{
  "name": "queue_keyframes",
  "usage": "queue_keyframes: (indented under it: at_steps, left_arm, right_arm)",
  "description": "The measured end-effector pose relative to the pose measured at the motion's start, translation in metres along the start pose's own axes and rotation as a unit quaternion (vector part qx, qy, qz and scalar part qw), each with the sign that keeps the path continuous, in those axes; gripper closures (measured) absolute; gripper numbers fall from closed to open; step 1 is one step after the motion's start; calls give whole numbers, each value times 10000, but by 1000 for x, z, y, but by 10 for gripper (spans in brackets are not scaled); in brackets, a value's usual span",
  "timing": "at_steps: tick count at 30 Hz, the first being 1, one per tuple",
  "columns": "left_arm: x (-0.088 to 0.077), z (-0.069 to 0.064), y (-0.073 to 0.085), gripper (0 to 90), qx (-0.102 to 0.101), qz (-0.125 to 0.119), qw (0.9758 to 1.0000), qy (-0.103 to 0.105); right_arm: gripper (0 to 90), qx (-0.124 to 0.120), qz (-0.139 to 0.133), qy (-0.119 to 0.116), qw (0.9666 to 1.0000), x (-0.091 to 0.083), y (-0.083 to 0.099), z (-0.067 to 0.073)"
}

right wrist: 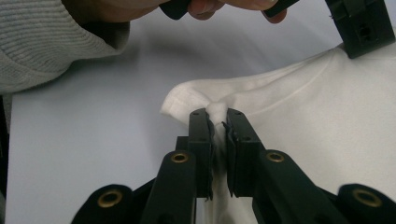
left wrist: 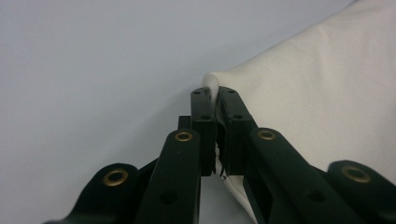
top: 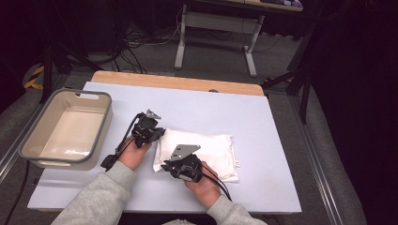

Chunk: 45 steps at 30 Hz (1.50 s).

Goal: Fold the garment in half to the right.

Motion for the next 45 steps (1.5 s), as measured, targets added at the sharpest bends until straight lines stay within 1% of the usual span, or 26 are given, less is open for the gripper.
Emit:
queue_keyframes:
  at_steps: [2,3,5,6,9,13,15,18,19,21,23,26,28,32,33,34,35,36,37,38,42,43,45]
  left_arm:
    - [-4,2,0,862,-60,-51,10000,-16]
    - [-4,2,0,861,-60,-51,10000,-16]
    - [-9,6,-1,862,-92,-115,9999,-72]
    - [-11,7,-2,862,-106,-126,9998,-65]
    - [-15,9,-3,862,-122,-154,9998,-105]
    - [-21,13,-4,861,-133,-208,9995,-173]
    - [-22,14,-4,862,-162,-221,9994,-192]
    - [-24,13,-6,861,-182,-264,9994,-157]
    - [-24,13,-6,861,-144,-256,9994,-205]
    - [-25,12,-7,861,-132,-258,9994,-201]
    - [-26,9,-10,861,-116,-313,9993,-177]
    - [-30,4,-16,861,-124,-421,9990,-123]
    - [-32,1,-20,861,-73,-478,9987,-127]
    - [-35,-11,-29,861,67,-610,9981,-108]
    - [-35,-11,-29,861,67,-610,9981,-108]
    - [-35,-16,-33,861,118,-643,9978,-106]
    - [-36,-18,-35,861,104,-670,9977,-77]
    - [-36,-18,-36,861,134,-686,9975,-67]
    - [-35,-21,-38,861,119,-705,9974,-10]
    - [-35,-23,-39,861,108,-715,9974,1]
    - [-33,-32,-46,861,209,-794,9966,62]
    - [-32,-34,-47,861,248,-810,9964,50]
    - [-29,-41,-50,861,286,-829,9961,111]
  right_arm:
    - [821,-27,-48,-9,10000,1,-4,1]
    - [821,-28,-57,-12,10000,1,-6,2]
    - [821,-28,-85,-6,10000,2,-9,2]
    - [821,-31,-101,-8,9999,2,-11,3]
    - [821,-92,-150,1,9998,4,-15,3]
    - [820,-68,-182,-39,9998,7,-20,4]
    - [821,-76,-184,-41,9998,8,-22,5]
    - [820,-81,-215,-17,9997,7,-24,4]
    - [821,-77,-224,-17,9997,6,-24,4]
    - [821,-33,-238,-36,9997,2,-23,3]
    - [821,9,-297,-66,9995,-2,-23,1]
    - [821,46,-358,-47,9993,-10,-23,0]
    - [821,68,-404,-5,9992,-16,-22,-2]
    - [821,132,-473,65,9988,-29,-18,-7]
    - [821,132,-473,65,9988,-29,-18,-7]
    - [821,254,-537,72,9982,-38,-15,-10]
    - [821,285,-558,84,9980,-40,-14,-10]
    - [821,297,-582,126,9978,-45,-12,-12]
    - [821,305,-594,155,9976,-47,-11,-13]
    - [821,339,-607,181,9974,-51,-9,-14]
    - [821,415,-661,260,9966,-61,-2,-19]
    - [821,441,-661,276,9965,-64,1,-20]
    - [821,493,-658,320,9961,-68,7,-23]
Point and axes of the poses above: each handheld gripper's, and its own axes: x roughly forward along the jaws, y roughly out of its underside, z roughly to its left, the point moved 8 cm from there along x, roughly forward along the jaws, and after that the axes turned 6 degrees about z, right-handed, at the moved point
